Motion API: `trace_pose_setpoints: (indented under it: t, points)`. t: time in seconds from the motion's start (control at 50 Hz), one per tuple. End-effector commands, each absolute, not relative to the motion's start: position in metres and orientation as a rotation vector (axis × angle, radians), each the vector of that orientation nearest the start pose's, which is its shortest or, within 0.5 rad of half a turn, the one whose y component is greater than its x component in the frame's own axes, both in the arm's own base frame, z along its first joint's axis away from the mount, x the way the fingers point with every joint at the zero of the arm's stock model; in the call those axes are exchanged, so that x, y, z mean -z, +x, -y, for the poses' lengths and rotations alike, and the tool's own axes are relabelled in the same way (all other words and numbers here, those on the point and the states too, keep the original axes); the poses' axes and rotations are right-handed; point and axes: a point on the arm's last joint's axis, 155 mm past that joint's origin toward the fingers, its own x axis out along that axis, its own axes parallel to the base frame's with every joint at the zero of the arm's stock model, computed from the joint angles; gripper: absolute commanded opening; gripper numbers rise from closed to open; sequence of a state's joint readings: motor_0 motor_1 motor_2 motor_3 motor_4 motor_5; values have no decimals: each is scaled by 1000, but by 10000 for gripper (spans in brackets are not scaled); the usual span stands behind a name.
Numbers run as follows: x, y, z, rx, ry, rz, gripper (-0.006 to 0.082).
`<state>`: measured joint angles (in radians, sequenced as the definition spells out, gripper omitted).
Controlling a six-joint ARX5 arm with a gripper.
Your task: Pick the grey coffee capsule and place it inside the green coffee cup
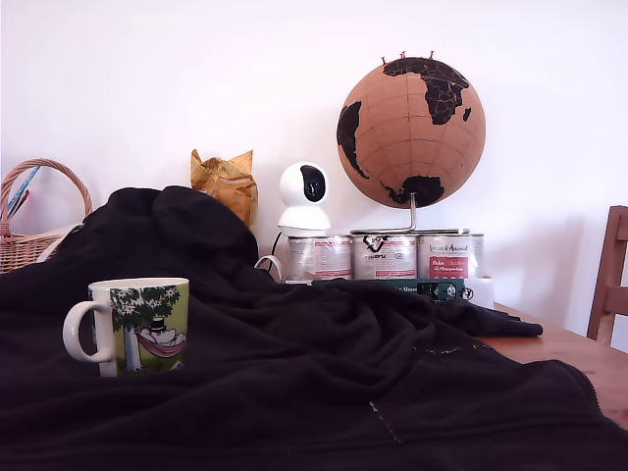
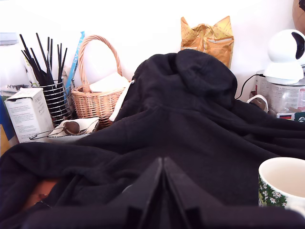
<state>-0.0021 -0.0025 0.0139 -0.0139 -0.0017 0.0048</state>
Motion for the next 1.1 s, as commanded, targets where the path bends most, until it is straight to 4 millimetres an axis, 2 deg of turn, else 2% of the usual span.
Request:
trace_pose_setpoints:
  t: [0.0, 0.22, 0.4, 0.56, 0.66, 0.72, 0.8, 1.0, 1.06, 1.08]
  points:
    - [-130, 247, -1, 16, -10, -160, -21]
    - [-129, 247, 0, 19, -11, -162, -21]
    - [-141, 248, 8, 62, -32, -116, -21]
    - [-176, 249, 11, 79, -168, 20, -21]
    - [-202, 248, 7, 74, -240, 120, -21]
    - [-210, 247, 3, 57, -263, 155, -21]
    - [-208, 251, -2, 31, -283, 144, -21]
    - [-176, 272, -11, -34, -287, 17, -17]
    - [-168, 279, -14, -50, -288, -11, 39]
    - [-165, 281, -15, -57, -284, -20, 88]
